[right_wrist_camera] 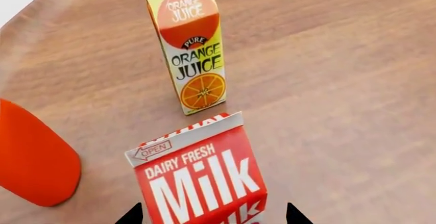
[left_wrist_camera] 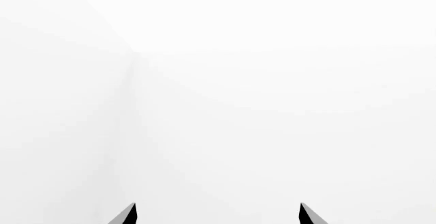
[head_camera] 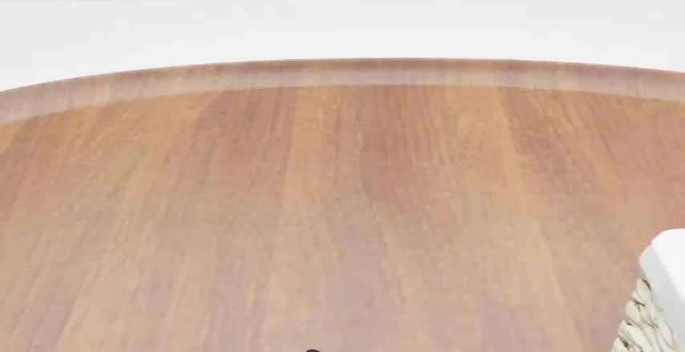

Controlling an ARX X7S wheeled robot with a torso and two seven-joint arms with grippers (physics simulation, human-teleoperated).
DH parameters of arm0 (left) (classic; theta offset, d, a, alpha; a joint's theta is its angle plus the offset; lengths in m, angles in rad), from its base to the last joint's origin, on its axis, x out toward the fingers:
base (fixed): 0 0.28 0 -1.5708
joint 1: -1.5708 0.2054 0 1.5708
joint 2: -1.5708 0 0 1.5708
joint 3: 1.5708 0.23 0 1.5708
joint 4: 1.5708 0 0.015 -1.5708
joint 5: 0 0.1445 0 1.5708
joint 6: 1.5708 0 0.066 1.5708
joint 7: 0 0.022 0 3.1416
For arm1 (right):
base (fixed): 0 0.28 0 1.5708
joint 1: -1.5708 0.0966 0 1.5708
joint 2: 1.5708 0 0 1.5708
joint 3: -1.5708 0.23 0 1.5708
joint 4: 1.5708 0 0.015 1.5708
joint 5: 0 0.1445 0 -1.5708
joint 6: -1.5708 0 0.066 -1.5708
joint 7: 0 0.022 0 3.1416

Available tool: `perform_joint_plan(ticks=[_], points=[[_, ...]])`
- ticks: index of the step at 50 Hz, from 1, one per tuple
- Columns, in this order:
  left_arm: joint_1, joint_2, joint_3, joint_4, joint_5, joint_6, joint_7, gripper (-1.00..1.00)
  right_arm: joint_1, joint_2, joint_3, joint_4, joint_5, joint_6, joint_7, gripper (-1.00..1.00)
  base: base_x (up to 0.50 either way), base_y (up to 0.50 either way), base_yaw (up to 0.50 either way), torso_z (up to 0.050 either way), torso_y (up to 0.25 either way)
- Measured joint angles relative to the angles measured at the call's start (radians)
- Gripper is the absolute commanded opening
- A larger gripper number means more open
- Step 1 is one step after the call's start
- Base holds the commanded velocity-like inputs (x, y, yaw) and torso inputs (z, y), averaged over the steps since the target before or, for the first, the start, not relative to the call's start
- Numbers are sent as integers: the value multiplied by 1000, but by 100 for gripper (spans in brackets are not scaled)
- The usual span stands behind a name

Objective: Pick the milk and place it in the basket.

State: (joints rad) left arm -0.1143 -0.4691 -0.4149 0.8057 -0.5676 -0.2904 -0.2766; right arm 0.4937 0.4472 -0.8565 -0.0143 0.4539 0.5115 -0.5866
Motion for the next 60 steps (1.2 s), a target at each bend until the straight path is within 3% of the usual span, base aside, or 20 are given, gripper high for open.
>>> perform_joint_plan(ticks=[9,10,39,60], points=[[1,-2,0,1,-1,1,-2,100,3,-8,-8,17,-4,-6,-5,100,0,0,0,0,0],[1,-2,0,1,-2,1,-3,100,3,-9,-9,18,-5,-6,-5,-100,0,0,0,0,0],[4,-8,4,0,-4,7,-9,100,-7,13,0,-16,-3,-2,17,-100,0,0,0,0,0],[6,-12,8,0,-4,11,-13,100,58,109,138,-221,107,78,86,-100,0,0,0,0,1]])
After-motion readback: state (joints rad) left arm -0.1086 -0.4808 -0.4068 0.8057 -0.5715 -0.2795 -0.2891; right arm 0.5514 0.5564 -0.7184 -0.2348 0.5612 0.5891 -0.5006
